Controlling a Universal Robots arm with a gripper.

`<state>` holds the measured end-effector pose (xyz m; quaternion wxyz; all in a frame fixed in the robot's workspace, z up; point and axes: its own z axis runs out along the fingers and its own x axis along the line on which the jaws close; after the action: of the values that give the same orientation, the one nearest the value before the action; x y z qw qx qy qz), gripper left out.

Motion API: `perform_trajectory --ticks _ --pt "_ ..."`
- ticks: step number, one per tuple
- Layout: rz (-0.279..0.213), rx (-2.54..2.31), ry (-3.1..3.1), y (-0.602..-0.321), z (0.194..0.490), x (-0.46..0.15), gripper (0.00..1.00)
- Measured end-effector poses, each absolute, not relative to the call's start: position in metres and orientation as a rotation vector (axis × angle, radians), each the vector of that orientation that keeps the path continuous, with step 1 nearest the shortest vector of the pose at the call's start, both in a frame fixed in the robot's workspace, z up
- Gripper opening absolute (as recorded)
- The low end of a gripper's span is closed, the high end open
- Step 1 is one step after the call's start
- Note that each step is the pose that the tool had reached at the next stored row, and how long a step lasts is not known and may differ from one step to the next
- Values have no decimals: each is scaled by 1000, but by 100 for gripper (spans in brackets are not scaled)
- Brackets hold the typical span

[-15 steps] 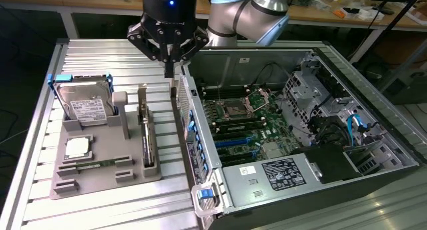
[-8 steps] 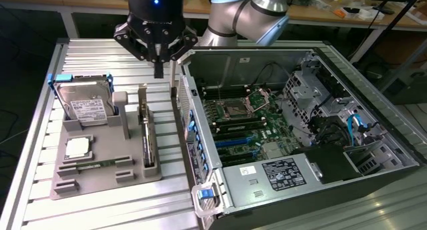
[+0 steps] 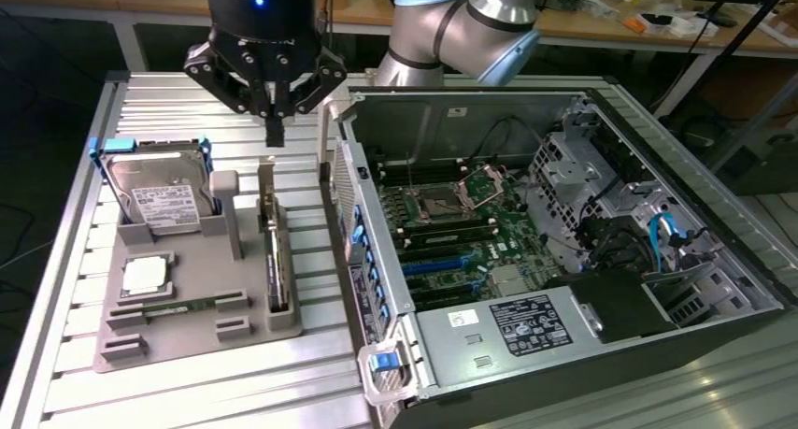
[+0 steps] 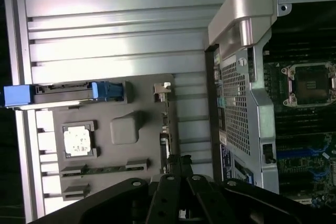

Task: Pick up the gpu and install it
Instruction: 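Reach for the gpu, then pick up the gpu and move the gpu toward the slot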

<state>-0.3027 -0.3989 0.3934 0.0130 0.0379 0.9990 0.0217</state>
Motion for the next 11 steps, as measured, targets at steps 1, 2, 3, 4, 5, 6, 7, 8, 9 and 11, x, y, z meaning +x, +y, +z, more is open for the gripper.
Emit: perform_trajectory --ticks 1,2,3,4,5,6,7,8,9,11 --pt "68 118 3113 -399 393 -308 11" --pt "68 118 3112 -399 393 -314 11" --pt "68 118 3113 -399 393 -316 11" --pt "68 118 3112 -399 393 -317 11" --pt "68 118 3112 -399 393 -317 11" --pt "68 118 3112 -399 393 -317 11" --pt "68 118 3112 -399 393 -317 11" --pt "68 118 3112 -399 393 -317 11" --pt "68 118 3112 -399 393 -317 11" --pt "68 118 3112 -399 393 -317 11"
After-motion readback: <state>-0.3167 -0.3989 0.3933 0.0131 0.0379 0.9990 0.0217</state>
